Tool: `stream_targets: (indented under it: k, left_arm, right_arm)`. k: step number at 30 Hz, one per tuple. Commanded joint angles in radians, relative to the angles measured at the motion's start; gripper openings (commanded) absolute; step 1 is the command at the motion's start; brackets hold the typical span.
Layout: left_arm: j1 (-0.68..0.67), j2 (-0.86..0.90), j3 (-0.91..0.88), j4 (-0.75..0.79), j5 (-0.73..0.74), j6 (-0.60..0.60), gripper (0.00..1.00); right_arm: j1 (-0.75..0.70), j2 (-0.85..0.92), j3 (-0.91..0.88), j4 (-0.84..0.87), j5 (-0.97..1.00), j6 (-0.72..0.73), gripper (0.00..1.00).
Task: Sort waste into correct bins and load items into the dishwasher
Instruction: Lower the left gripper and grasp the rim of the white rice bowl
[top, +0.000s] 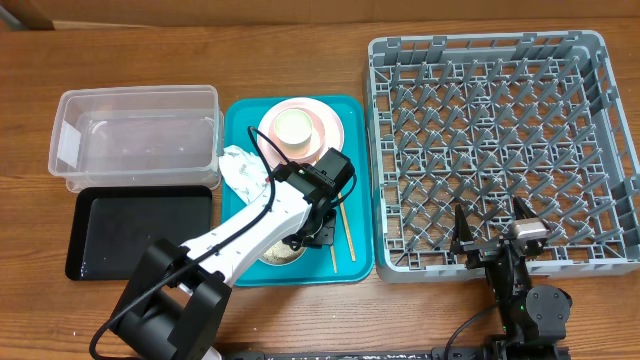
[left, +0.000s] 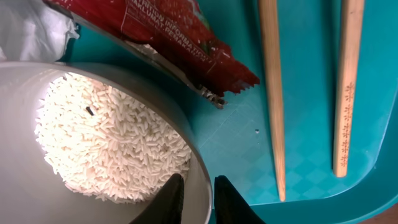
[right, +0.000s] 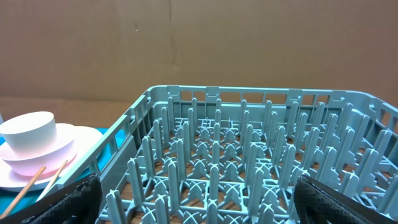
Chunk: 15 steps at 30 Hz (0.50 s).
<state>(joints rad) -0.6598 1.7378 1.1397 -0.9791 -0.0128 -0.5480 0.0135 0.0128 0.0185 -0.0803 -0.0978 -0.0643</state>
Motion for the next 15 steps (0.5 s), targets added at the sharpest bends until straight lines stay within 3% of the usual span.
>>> stream_targets:
  k: [1, 15]
  left_arm:
    - [-0.003, 0.01, -0.006, -0.002, -0.013, -0.01, 0.2]
    - [-0.003, 0.01, -0.006, 0.001, -0.013, -0.018, 0.19]
  right_arm:
    - [-0.003, -0.01, -0.011, 0.004, -0.001, -0.003, 1.0]
    - [-0.003, -0.01, -0.011, 0.004, -0.001, -0.003, 1.0]
